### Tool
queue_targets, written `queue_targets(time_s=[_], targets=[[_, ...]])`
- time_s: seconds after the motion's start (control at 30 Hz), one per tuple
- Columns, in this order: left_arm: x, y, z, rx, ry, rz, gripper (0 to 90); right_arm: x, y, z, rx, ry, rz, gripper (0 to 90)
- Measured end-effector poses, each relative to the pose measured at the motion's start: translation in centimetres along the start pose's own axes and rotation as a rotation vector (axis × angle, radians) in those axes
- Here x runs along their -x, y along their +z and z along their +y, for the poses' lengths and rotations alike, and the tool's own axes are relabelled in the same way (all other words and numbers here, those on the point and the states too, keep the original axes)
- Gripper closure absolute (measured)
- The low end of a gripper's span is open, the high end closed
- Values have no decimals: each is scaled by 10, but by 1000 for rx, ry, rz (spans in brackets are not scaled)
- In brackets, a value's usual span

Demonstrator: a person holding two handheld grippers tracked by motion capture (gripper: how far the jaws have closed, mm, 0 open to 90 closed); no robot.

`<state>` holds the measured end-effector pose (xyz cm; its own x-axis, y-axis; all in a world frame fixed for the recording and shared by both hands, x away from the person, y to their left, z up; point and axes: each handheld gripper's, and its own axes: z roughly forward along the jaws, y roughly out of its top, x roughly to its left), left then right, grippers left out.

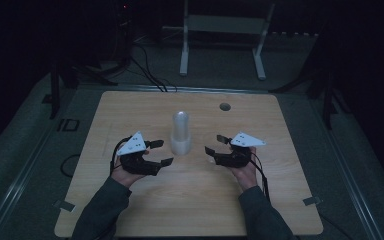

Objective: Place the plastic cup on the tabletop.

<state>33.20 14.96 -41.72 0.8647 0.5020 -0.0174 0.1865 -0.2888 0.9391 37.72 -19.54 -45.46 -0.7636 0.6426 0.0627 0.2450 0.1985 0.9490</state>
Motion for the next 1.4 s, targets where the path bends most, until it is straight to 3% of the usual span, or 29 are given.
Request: queue_targets(time_s=[0.83,1.4], targets=[[0,1,0,-2,-1,0,265,7,14,-13,-52,20,-2,287],[0,1,0,-2,-2,-1,265,6,13,-18,-77,16,2,280]])
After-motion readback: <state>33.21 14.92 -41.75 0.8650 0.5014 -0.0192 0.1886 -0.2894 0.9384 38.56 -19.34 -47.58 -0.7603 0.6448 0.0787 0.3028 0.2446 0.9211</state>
